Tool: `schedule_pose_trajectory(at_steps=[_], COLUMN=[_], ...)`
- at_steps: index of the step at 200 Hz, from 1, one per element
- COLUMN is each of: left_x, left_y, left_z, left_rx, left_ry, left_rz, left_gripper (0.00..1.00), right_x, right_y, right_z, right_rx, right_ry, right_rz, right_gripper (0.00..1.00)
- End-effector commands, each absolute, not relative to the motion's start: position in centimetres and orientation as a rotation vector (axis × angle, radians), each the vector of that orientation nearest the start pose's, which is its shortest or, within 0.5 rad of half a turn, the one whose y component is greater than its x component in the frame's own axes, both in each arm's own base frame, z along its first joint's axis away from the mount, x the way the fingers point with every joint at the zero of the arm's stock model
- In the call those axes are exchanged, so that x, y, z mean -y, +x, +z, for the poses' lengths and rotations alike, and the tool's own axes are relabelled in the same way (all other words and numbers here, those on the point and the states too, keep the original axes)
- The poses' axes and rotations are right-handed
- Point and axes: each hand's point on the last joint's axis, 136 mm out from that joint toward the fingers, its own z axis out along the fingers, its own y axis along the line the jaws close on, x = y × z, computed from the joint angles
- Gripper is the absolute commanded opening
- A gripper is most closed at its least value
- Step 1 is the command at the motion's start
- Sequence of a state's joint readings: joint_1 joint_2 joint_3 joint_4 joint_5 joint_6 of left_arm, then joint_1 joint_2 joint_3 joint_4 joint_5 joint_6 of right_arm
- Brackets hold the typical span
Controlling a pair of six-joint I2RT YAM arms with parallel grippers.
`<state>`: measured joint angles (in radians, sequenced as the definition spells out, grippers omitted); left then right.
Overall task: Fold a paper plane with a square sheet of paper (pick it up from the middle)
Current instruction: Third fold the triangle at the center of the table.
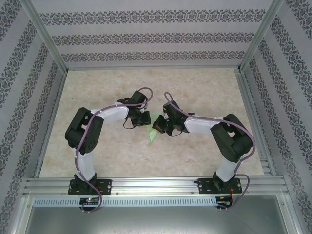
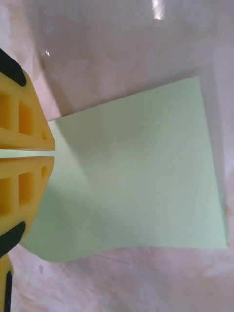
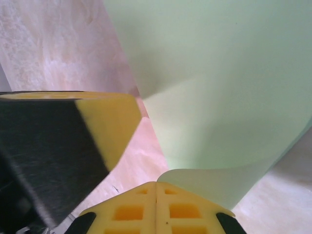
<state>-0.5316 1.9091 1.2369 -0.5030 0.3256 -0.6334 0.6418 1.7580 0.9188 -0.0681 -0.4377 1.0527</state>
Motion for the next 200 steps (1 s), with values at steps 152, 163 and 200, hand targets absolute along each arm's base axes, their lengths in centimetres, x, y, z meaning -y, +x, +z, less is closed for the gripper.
schedule_pose_trajectory(at_steps=[152, 163, 200], left_x=[25.7, 25.7, 25.7], left_y=[34.8, 34.8, 34.7], left_z=[1.2, 1.2, 1.2], left_rx=[-2.972, -2.973, -2.975], left_ry=[-0.056, -0.057, -0.057], left_rz=[-0.654, -0.655, -0.659], left_gripper=[0.08, 0.08, 0.08], right_x=[-32.3, -32.3, -32.5], right_y=[30.9, 30.9, 30.8], right_z=[4.0, 3.9, 3.6], right_rx=[-2.740, -2.742, -2.753], right_ry=[0.316, 0.317, 0.309], right_rz=[1.139, 1.138, 1.147], right_gripper=[0.03, 0.03, 0.03])
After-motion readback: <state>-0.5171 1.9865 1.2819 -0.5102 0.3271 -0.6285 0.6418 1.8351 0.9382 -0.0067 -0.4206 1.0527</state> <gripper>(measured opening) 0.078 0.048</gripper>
